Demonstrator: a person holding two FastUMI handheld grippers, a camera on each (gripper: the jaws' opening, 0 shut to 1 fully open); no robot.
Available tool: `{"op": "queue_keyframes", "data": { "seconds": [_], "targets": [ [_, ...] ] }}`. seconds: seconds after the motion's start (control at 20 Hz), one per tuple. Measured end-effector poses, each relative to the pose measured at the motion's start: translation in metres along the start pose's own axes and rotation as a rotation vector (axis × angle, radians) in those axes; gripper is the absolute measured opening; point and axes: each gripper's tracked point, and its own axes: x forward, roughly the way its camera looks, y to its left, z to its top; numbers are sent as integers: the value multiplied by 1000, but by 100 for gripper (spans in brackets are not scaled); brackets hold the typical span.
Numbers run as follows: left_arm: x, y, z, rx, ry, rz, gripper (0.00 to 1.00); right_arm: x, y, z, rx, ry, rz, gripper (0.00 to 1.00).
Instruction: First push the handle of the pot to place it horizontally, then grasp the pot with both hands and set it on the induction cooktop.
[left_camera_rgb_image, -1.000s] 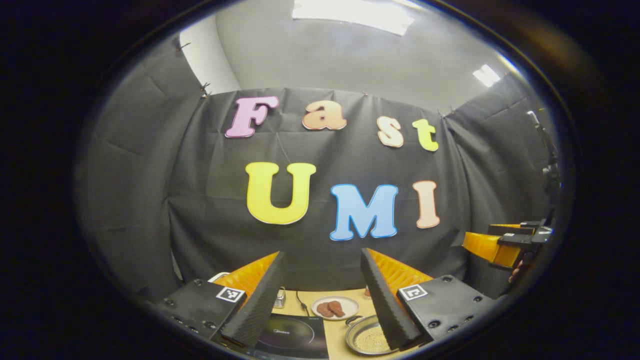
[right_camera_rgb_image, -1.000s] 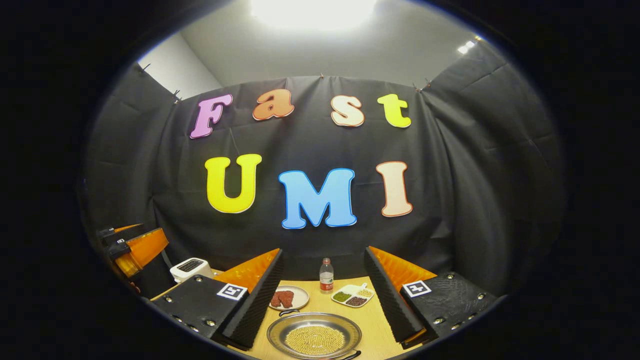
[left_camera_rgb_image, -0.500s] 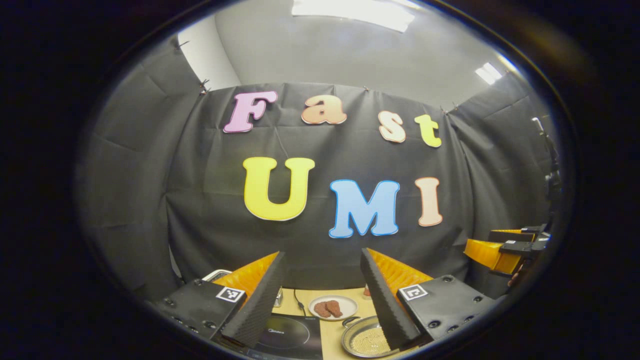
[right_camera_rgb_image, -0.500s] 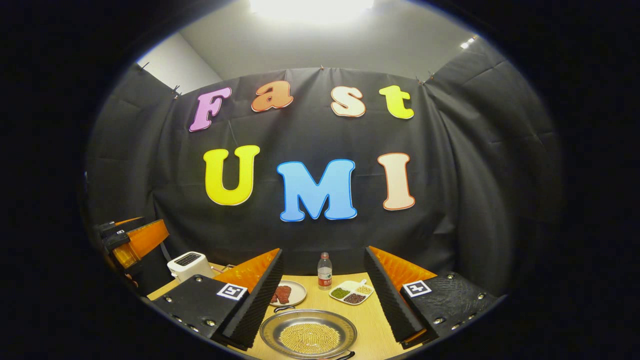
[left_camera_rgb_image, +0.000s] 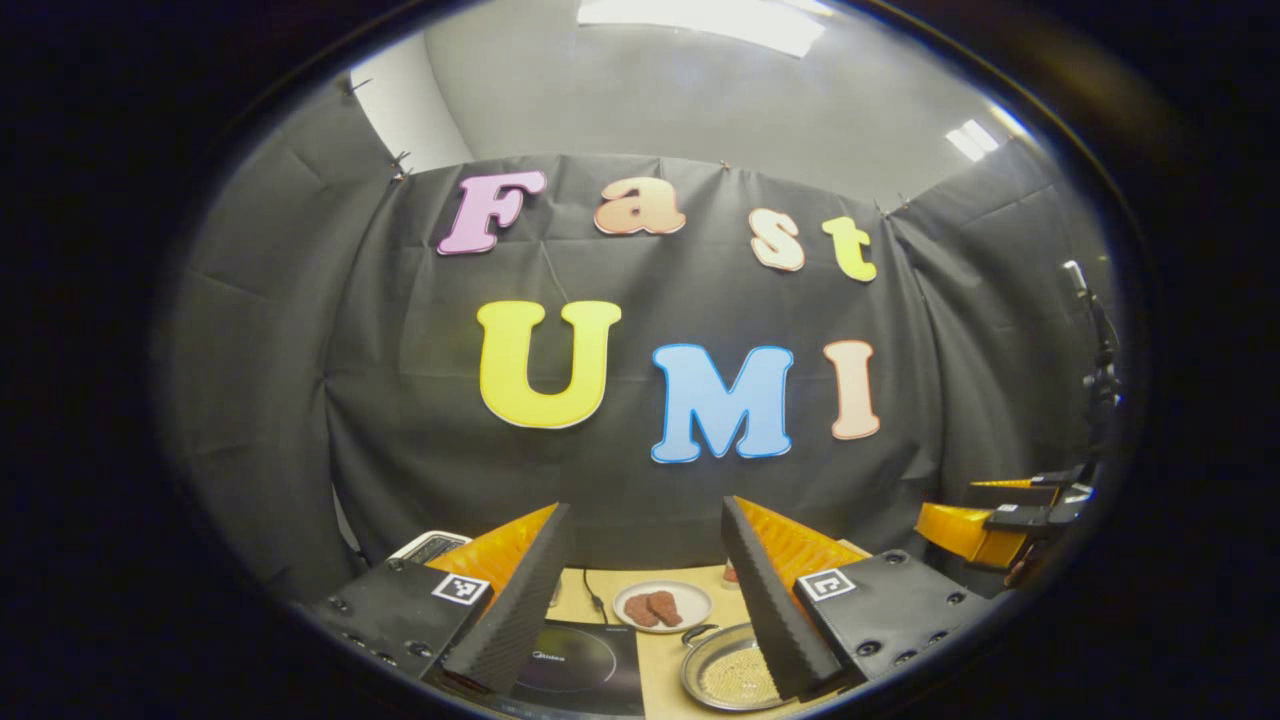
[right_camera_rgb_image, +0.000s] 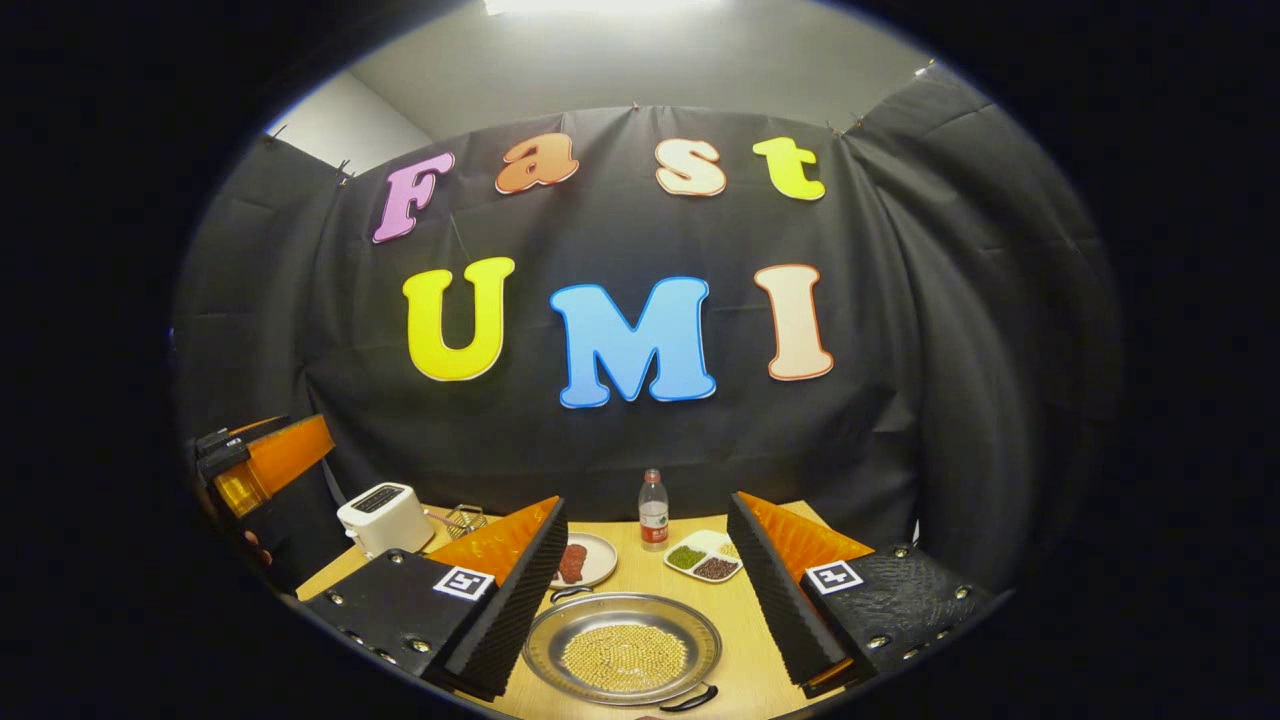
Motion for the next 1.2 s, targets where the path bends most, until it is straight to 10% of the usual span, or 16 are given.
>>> {"op": "queue_keyframes", "data": {
  "seconds": [0.35, 0.9, 1.2],
  "targets": [
    [4, 3, -20, 3, 36, 0, 96, 3, 7, -56, -13, 131, 31, 92],
    [12, 5, -36, 12, 68, 10, 96, 13, 6, -182, -19, 411, 84, 8],
    [18, 7, -47, 22, 94, 21, 94, -5, 9, -256, 10, 644, 153, 5]
  ]
}}
